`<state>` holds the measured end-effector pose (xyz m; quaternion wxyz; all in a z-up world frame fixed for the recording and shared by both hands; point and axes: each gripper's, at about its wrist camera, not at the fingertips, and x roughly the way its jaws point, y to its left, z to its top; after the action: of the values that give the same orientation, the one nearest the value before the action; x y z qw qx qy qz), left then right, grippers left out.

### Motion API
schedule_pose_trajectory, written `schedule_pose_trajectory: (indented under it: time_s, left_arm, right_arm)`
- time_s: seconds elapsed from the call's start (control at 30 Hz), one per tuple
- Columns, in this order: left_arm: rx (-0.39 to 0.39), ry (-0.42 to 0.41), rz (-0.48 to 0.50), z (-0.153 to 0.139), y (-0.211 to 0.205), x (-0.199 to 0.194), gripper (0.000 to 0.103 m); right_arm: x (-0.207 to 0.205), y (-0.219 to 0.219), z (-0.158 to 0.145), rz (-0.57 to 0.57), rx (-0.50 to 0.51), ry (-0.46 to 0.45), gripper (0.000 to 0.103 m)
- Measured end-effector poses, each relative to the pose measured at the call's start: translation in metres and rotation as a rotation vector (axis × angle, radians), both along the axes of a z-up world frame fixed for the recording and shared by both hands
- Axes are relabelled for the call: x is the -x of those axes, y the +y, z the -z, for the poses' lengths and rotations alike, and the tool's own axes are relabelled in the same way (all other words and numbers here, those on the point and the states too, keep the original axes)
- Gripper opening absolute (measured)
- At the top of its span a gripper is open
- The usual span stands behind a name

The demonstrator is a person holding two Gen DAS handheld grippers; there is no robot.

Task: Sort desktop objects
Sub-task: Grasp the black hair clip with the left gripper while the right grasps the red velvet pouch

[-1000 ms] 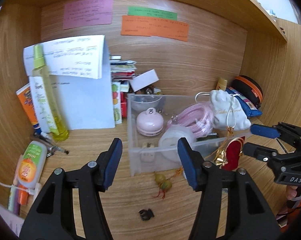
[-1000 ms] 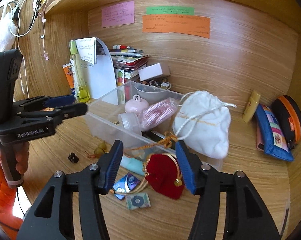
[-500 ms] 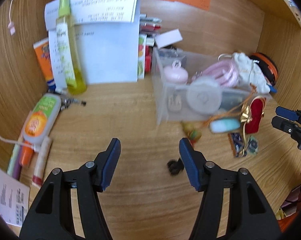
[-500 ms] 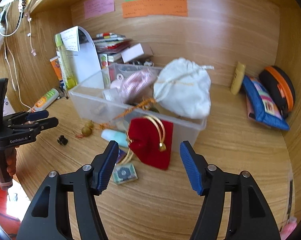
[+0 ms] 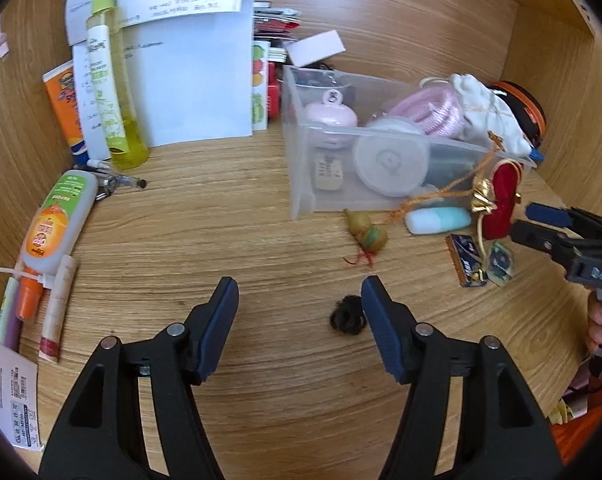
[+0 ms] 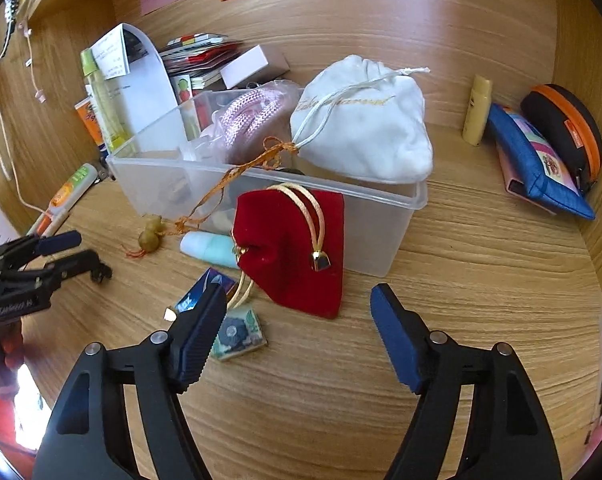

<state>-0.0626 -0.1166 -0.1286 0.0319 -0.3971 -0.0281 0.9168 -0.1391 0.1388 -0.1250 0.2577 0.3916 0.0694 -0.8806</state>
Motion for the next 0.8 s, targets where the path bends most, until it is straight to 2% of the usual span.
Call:
schedule_pose_trajectory:
  time_s: [0.3,0.47,0.53,0.63,0.8]
  left_arm:
    - [0.07,-0.008,0.094,0.003,0.019,-0.005,0.061]
    - [0.106,-0.015,0.108,0.003,0.026,-0.004,0.036]
    - [0.118,-0.015,0.113,0.002,0.028,-0.003,0.029]
    - [0.123,-0.016,0.12,0.001,0.029,-0.003,0.018]
    - [0.11,0.008,0.115,-0.004,0.026,-0.007,0.018]
  right_arm:
    - [0.008,-0.015,0.007,0.019,0.011,-0.02,0.071]
    - [0.005,-0.023,0.008,0.03,0.014,-0.007,0.069]
    - [0.004,-0.025,0.007,0.045,0.018,0.004,0.06]
    - [0.004,-0.031,0.009,0.047,0.016,0.004,0.056]
    - [0.005,-0.033,0.008,0.044,0.037,0.009,0.048]
